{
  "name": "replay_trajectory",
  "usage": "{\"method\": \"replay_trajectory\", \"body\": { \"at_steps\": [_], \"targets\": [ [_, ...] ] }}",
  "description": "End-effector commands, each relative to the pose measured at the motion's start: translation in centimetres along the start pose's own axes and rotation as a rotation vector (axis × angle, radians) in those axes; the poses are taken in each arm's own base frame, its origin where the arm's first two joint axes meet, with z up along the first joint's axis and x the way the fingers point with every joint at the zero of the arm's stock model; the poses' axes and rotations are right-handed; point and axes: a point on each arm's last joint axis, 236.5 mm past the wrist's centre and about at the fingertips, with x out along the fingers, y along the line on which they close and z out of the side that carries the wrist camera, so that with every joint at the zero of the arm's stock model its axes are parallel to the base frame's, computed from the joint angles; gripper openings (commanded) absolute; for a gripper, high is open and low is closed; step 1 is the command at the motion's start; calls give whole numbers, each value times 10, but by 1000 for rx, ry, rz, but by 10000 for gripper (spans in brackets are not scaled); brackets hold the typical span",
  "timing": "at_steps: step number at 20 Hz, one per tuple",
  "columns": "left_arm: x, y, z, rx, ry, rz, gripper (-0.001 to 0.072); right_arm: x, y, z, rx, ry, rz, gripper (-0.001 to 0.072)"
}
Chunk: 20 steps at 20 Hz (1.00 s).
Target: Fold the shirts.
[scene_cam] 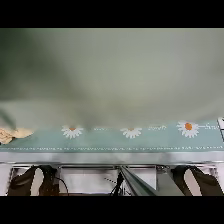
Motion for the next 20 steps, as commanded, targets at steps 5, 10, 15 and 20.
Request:
{"method": "replay_trajectory", "body": {
  "at_steps": [5,10,15,20],
  "targets": [
    [26,20,-101,-87,281,-14,17,46,-10,-87,76,249,30,20],
    [116,3,-260,-267,626,-101,18,148,-5,-180,172,523,205,20],
    [198,-17,-410,-396,844,-117,18,266,-2,-297,247,768,290,21],
    [269,-32,-521,-449,944,-84,18,381,-28,-394,384,841,165,20]
  ]
}}
